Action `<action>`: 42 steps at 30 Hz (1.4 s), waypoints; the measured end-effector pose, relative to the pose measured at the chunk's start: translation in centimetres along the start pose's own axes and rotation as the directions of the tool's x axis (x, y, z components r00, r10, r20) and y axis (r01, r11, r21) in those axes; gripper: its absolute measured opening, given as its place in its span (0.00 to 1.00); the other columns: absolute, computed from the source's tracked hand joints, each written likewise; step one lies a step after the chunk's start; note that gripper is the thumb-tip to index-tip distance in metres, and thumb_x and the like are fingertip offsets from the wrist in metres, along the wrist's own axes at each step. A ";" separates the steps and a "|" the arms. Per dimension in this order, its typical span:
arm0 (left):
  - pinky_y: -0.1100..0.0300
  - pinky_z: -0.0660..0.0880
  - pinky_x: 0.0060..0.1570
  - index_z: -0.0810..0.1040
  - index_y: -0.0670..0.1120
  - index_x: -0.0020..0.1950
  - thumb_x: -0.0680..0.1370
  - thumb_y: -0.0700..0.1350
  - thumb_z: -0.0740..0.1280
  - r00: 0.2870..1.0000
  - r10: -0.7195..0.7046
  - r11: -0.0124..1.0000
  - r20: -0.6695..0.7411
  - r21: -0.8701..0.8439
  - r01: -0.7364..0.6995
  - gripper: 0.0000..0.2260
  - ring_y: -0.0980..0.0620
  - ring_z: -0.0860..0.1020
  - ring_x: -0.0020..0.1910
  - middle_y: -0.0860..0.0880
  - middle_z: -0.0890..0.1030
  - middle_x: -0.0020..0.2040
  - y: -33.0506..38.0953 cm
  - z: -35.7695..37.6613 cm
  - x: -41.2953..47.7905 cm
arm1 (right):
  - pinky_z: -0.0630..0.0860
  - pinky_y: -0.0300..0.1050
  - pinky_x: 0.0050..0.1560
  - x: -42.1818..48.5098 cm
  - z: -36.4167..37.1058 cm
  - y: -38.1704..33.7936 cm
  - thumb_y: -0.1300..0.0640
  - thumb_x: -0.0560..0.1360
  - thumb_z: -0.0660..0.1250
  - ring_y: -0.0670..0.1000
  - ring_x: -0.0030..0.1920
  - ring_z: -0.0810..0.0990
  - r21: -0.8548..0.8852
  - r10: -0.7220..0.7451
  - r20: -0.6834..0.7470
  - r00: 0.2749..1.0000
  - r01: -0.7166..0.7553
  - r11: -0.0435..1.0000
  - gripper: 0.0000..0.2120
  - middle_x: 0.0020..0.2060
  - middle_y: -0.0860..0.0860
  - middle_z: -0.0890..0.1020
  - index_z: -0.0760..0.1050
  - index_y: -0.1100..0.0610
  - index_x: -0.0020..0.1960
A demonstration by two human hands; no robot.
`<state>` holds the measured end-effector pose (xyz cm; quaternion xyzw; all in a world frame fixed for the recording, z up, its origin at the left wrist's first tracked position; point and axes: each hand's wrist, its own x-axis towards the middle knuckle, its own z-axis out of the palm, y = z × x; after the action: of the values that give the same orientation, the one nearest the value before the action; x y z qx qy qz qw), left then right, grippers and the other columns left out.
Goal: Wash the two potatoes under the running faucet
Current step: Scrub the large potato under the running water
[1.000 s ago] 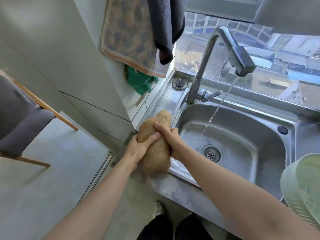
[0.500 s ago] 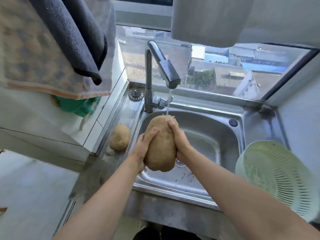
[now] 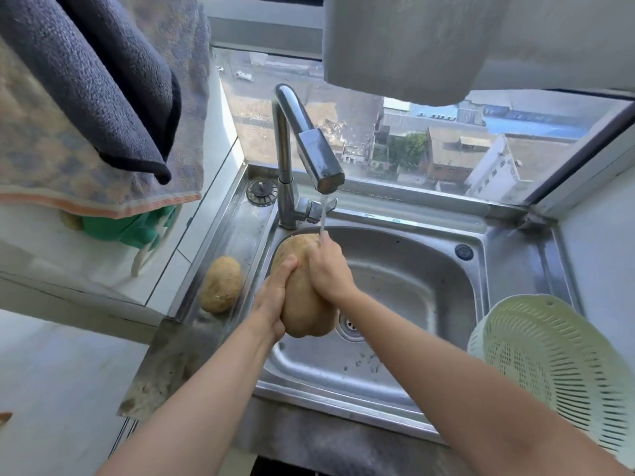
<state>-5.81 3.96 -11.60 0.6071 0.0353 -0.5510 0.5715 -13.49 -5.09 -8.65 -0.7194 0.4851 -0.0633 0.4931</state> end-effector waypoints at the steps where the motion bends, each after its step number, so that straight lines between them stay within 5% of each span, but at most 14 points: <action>1: 0.39 0.79 0.60 0.81 0.45 0.65 0.55 0.66 0.80 1.000 -0.002 1.000 0.000 0.003 0.002 0.43 0.38 0.84 0.57 0.39 0.85 0.57 0.2 -0.1 0.1 | 0.64 0.54 0.69 0.7 -0.3 -0.5 0.52 0.83 0.50 0.63 0.72 0.66 0.042 0.060 -0.002 0.998 -0.060 0.997 0.24 0.72 0.64 0.69 0.63 0.65 0.73; 3: 0.40 0.79 0.61 0.81 0.44 0.64 0.56 0.67 0.80 1.000 0.008 1.000 -0.004 0.028 -0.008 0.43 0.39 0.84 0.57 0.39 0.85 0.57 0.4 -0.4 0.4 | 0.61 0.53 0.73 0.6 0.2 -0.9 0.53 0.84 0.49 0.62 0.75 0.63 0.014 0.051 -0.039 0.998 -0.050 0.999 0.24 0.74 0.64 0.66 0.61 0.65 0.75; 6: 0.47 0.81 0.58 0.82 0.45 0.64 0.63 0.63 0.77 0.999 0.038 0.997 0.021 0.073 -0.040 0.35 0.43 0.84 0.56 0.41 0.86 0.56 1.1 -1.0 0.9 | 0.42 0.48 0.80 -1.9 1.5 -0.6 0.52 0.85 0.48 0.57 0.81 0.46 -0.176 -0.149 -0.051 0.987 0.138 0.975 0.28 0.81 0.59 0.51 0.48 0.64 0.80; 8: 0.48 0.82 0.53 0.81 0.44 0.65 0.63 0.62 0.77 0.999 0.031 0.995 0.034 0.090 -0.034 0.35 0.43 0.85 0.55 0.41 0.86 0.56 1.3 -1.0 1.3 | 0.46 0.48 0.79 -0.6 1.2 -0.3 0.53 0.84 0.48 0.58 0.80 0.53 -0.150 -0.141 -0.032 0.990 0.134 0.980 0.27 0.79 0.60 0.58 0.54 0.66 0.79; 11: 0.49 0.84 0.47 0.81 0.42 0.63 0.72 0.58 0.75 1.000 0.017 0.995 0.018 0.102 -0.019 0.26 0.41 0.85 0.53 0.39 0.86 0.54 1.1 -0.3 1.4 | 0.59 0.49 0.72 2.0 -0.3 -0.8 0.56 0.84 0.50 0.60 0.74 0.65 0.077 0.081 -0.080 0.993 -0.075 0.994 0.22 0.73 0.61 0.69 0.64 0.63 0.75; 16: 0.48 0.82 0.56 0.80 0.44 0.65 0.64 0.63 0.76 0.998 0.033 0.992 0.044 0.123 -0.038 0.35 0.45 0.85 0.55 0.42 0.86 0.56 1.1 -0.2 2.2 | 0.42 0.52 0.80 -0.6 1.4 0.1 0.55 0.85 0.46 0.57 0.81 0.47 -0.118 -0.055 -0.106 0.993 0.042 0.992 0.26 0.80 0.61 0.53 0.48 0.66 0.80; 21: 0.42 0.81 0.56 0.79 0.45 0.65 0.57 0.65 0.77 1.000 0.008 0.997 0.002 0.072 -0.008 0.41 0.41 0.85 0.54 0.40 0.85 0.56 0.2 0.9 2.2 | 0.65 0.56 0.71 2.0 -0.3 0.4 0.51 0.84 0.49 0.61 0.71 0.69 0.104 0.160 -0.143 0.977 -0.146 0.984 0.21 0.69 0.59 0.73 0.70 0.59 0.70; 26: 0.50 0.82 0.52 0.79 0.44 0.66 0.60 0.66 0.76 0.999 0.048 0.992 -0.023 0.115 -0.045 0.40 0.44 0.85 0.54 0.42 0.85 0.57 0.3 0.3 2.5 | 0.39 0.47 0.80 -2.4 1.5 0.5 0.52 0.86 0.46 0.55 0.81 0.44 -0.233 -0.080 -0.074 0.994 0.061 0.971 0.27 0.81 0.58 0.49 0.46 0.64 0.80; 28: 0.49 0.83 0.51 0.79 0.44 0.65 0.62 0.65 0.77 0.999 0.027 0.995 -0.037 0.093 -0.023 0.38 0.43 0.85 0.54 0.41 0.85 0.56 0.3 0.6 2.2 | 0.43 0.48 0.80 -1.1 1.1 0.8 0.53 0.85 0.47 0.55 0.81 0.48 -0.133 -0.048 -0.054 0.997 0.041 0.990 0.26 0.81 0.56 0.53 0.50 0.63 0.80; 31: 0.41 0.81 0.56 0.79 0.45 0.66 0.53 0.68 0.80 0.999 -0.025 0.999 -0.034 0.032 0.026 0.47 0.40 0.85 0.54 0.40 0.85 0.57 0.1 1.1 2.2 | 0.61 0.57 0.75 1.9 -0.1 0.5 0.50 0.84 0.47 0.60 0.76 0.63 0.068 0.142 -0.099 0.985 -0.136 0.988 0.25 0.76 0.58 0.65 0.62 0.60 0.76; 35: 0.49 0.83 0.52 0.78 0.45 0.67 0.60 0.67 0.75 0.998 0.040 0.994 -0.056 0.101 -0.034 0.41 0.43 0.85 0.55 0.41 0.84 0.59 0.5 0.8 2.4 | 0.46 0.51 0.80 -1.3 2.4 0.9 0.47 0.85 0.46 0.55 0.81 0.46 -0.229 -0.060 -0.097 0.994 0.036 0.973 0.29 0.81 0.56 0.49 0.47 0.59 0.81; 37: 0.50 0.83 0.49 0.78 0.45 0.67 0.59 0.67 0.74 0.997 0.047 0.991 -0.069 0.127 -0.038 0.42 0.43 0.85 0.54 0.41 0.84 0.58 0.7 0.9 2.1 | 0.43 0.48 0.80 -1.6 1.7 1.4 0.49 0.85 0.47 0.52 0.81 0.44 -0.153 -0.124 -0.068 0.990 0.112 0.982 0.28 0.81 0.55 0.49 0.46 0.60 0.81; 39: 0.47 0.83 0.51 0.78 0.45 0.67 0.59 0.66 0.74 0.997 0.021 0.996 -0.075 0.091 -0.014 0.41 0.42 0.85 0.54 0.41 0.84 0.57 0.6 1.3 1.5 | 0.52 0.51 0.79 0.5 0.2 1.4 0.46 0.84 0.53 0.54 0.80 0.54 0.117 0.055 -0.034 0.998 -0.050 0.992 0.30 0.80 0.55 0.57 0.52 0.58 0.81; 42: 0.43 0.83 0.49 0.77 0.48 0.68 0.68 0.67 0.70 0.998 -0.009 0.997 -0.062 0.074 0.013 0.34 0.42 0.84 0.55 0.42 0.84 0.58 0.2 2.0 0.3 | 0.75 0.57 0.67 2.1 -1.9 2.6 0.33 0.70 0.67 0.56 0.64 0.79 0.563 0.378 0.241 0.894 -0.446 0.696 0.38 0.65 0.55 0.80 0.72 0.56 0.71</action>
<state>-6.76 2.24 -11.18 0.6445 0.0356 -0.5360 0.5441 -15.13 -7.99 -10.54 -0.3988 0.5606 -0.0643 0.7228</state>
